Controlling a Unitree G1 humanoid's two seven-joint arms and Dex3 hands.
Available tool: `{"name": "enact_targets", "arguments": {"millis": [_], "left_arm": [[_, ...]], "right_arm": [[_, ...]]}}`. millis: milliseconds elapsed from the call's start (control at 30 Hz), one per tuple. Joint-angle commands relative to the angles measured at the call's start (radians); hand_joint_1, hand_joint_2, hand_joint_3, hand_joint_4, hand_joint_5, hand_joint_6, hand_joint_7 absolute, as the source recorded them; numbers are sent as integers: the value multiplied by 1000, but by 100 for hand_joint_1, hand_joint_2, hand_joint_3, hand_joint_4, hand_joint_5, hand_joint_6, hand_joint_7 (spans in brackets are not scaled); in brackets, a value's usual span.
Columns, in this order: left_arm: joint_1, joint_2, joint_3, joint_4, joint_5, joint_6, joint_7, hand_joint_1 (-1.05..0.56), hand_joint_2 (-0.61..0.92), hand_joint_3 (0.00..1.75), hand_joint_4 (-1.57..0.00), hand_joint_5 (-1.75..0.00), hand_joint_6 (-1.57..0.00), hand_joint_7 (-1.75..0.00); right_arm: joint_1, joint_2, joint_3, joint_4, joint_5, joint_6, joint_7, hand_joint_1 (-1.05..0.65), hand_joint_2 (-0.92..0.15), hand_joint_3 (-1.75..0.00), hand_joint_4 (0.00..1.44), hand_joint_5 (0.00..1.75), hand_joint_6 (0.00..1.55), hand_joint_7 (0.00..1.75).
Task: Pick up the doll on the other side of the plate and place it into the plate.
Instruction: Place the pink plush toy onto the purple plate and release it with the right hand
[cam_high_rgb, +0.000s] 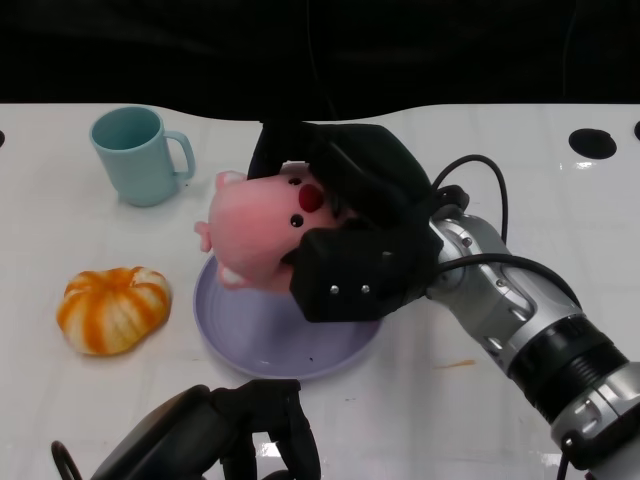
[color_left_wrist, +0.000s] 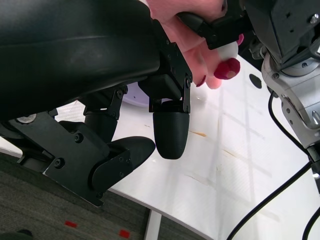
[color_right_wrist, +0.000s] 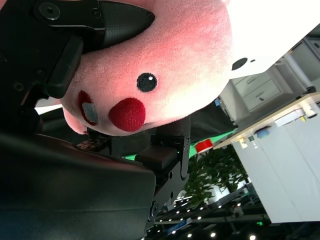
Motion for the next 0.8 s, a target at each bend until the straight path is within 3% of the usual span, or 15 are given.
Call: {"name": "enact_targets", "arguments": {"millis": [33,100,167,400,433,467,500,533,633,733,800], "left_arm": [[-1,-3,-6,-18,8,13,5,-16,53,113,-67,-172,-64,-145],[-1,-3,-8,-18,12,15,5,-16,53,112,-67,-172,-64,-145],[-1,-3,-9,-17,15,12,7,-16,53,112,-67,-172,-64,-145],[-1,-4,-9,-16,16,12,7,-16,53,112,-68,-172,-64,-145],[-1,-2,-9,-16,18,10,6,-16,53,112,-68,-171,-64,-145],[-2,0,-9,-14,21,6,5,-16,53,113,-68,-171,-64,-146],[-2,2,-10,-12,22,3,5,-16,52,115,-68,-171,-64,-147],[-3,3,-10,-11,23,1,5,-16,52,116,-68,-171,-64,-147],[-3,3,-10,-11,24,0,6,-16,51,117,-68,-171,-64,-148],[-5,2,-9,-4,21,-4,7,-16,51,117,-69,-171,-64,-148],[-7,1,-8,5,18,-11,9,-16,50,119,-69,-171,-64,-148]], "right_arm": [[-23,12,2,9,21,-6,30,-20,-30,-134,95,175,70,171],[-20,22,-2,11,36,0,54,-19,-30,-132,94,175,83,129],[-18,26,-5,10,42,6,70,-20,-31,-126,91,175,86,110],[-18,27,-6,8,44,9,78,-20,-32,-123,91,175,87,103],[-26,4,22,-26,22,54,166,-20,-32,-123,91,175,87,103],[-31,-16,45,-57,4,95,243,-44,-55,-83,47,118,54,66],[-33,-30,61,-85,-8,127,299,-61,-77,-45,19,76,33,37],[-32,-38,69,-108,-16,151,335,-66,-84,-32,10,62,27,27],[-21,-43,71,-145,-19,183,365,-72,-91,-19,1,49,21,17],[-21,-56,81,-166,-22,204,397,-72,-92,-18,0,47,20,15],[-23,-70,89,-179,-28,218,430,-82,-92,-23,0,34,14,10]]}}
